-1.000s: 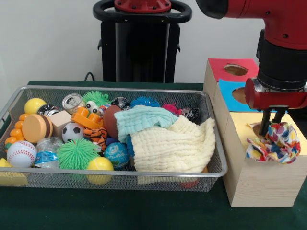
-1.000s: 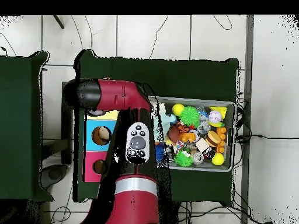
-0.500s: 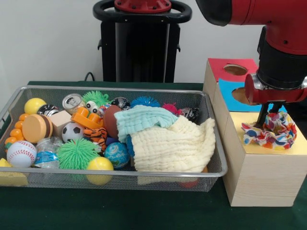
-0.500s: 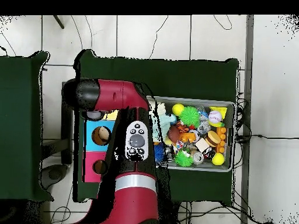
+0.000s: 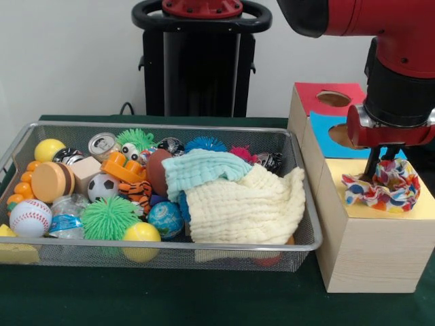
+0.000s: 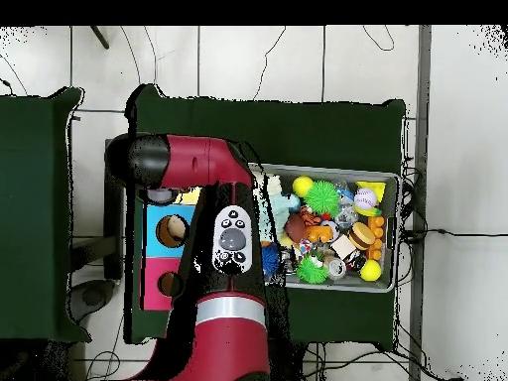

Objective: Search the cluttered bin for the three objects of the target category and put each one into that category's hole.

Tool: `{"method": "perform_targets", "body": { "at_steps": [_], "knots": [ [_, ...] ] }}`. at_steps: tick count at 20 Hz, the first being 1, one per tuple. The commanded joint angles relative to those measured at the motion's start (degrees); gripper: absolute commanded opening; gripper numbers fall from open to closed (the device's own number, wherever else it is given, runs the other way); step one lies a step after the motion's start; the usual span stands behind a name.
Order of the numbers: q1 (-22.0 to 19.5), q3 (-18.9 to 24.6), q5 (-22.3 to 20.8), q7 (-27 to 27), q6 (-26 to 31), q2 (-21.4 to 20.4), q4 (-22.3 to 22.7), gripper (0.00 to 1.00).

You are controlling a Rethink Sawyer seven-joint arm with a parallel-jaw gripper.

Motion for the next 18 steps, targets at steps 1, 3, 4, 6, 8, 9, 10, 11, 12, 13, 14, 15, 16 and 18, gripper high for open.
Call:
{"method": "perform_targets", "body": {
  "at_steps": [1, 3, 4, 6, 8, 9, 10, 11, 12, 13, 14, 15, 16, 18],
  "knots": [
    [-1.22, 4.45, 0.33, 6.90, -2.47, 3.68, 0.55, 0.00],
    [-1.12, 4.56, 0.25, 6.92, -3.46, 4.17, 0.52, 0.00],
    [-1.08, 4.56, 0.14, 6.91, -4.10, 4.45, 0.39, 0.00],
    [-0.81, 4.40, -0.11, 7.29, -6.01, 5.15, 0.20, 0.00],
    [-0.52, 4.23, -0.48, 7.86, -9.90, 5.30, 1.05, 0.00],
    [-0.50, 4.18, -0.68, 7.98, -11.74, 5.18, 1.59, 0.00],
    [-0.49, 4.13, -0.87, 8.10, -13.58, 5.07, 2.14, 0.00],
    [-0.64, 4.27, -0.91, 7.86, -14.45, 5.03, 2.59, 0.00],
    [-0.66, 4.31, -0.91, 7.76, -15.06, 5.03, 2.79, 0.00],
    [-0.63, 4.25, -0.98, 7.64, -15.34, 5.02, 3.15, 0.00],
    [-0.60, 4.19, -1.04, 7.53, -15.62, 5.01, 3.50, 0.00],
    [-0.51, 4.05, -1.17, 7.44, -15.75, 4.88, 4.11, 0.00],
    [-0.42, 3.91, -1.29, 7.35, -15.87, 4.76, 4.73, 0.00],
    [-0.29, 3.58, -1.63, 7.26, -16.82, 4.96, 5.77, 0.00]
  ]
}}
